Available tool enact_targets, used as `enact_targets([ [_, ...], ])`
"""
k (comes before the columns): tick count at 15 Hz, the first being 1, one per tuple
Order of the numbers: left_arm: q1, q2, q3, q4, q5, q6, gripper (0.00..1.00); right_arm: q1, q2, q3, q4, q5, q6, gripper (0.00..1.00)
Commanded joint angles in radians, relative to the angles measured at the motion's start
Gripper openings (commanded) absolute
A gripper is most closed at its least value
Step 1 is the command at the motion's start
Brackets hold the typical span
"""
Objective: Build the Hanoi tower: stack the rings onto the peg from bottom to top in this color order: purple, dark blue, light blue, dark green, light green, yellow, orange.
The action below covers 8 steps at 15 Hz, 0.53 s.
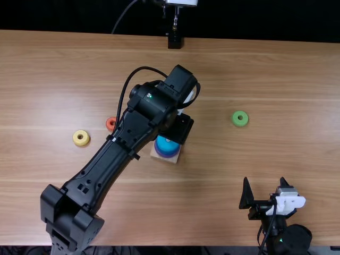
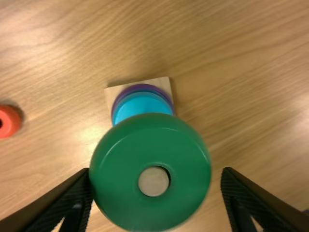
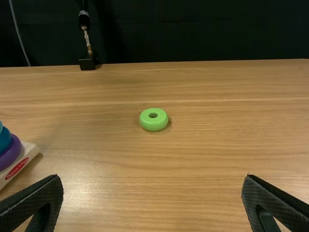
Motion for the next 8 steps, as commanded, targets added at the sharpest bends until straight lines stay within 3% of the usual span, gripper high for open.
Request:
enact_targets([
  [1,-0.002,0.017,0.002,-0.003,0.106,-0.009,1.0,-0.014,-0.013,-0.068,-0.06,0.005,0.0,1.0],
  [2,0.001,0.016,-0.01,-0.001,0.141,-0.007,1.0,-0.014,-0.013,-0.068,-0.06,0.005,0.0,1.0],
  [3,0.01,0.014,-0.029,-0.003,0.158,-0.007,1.0,-0.014,-0.013,-0.068,-0.06,0.005,0.0,1.0],
  [8,0.044,0.005,-0.038,-0.003,0.158,-0.007,1.0,-0.014,-0.013,-0.068,-0.06,0.005,0.0,1.0],
])
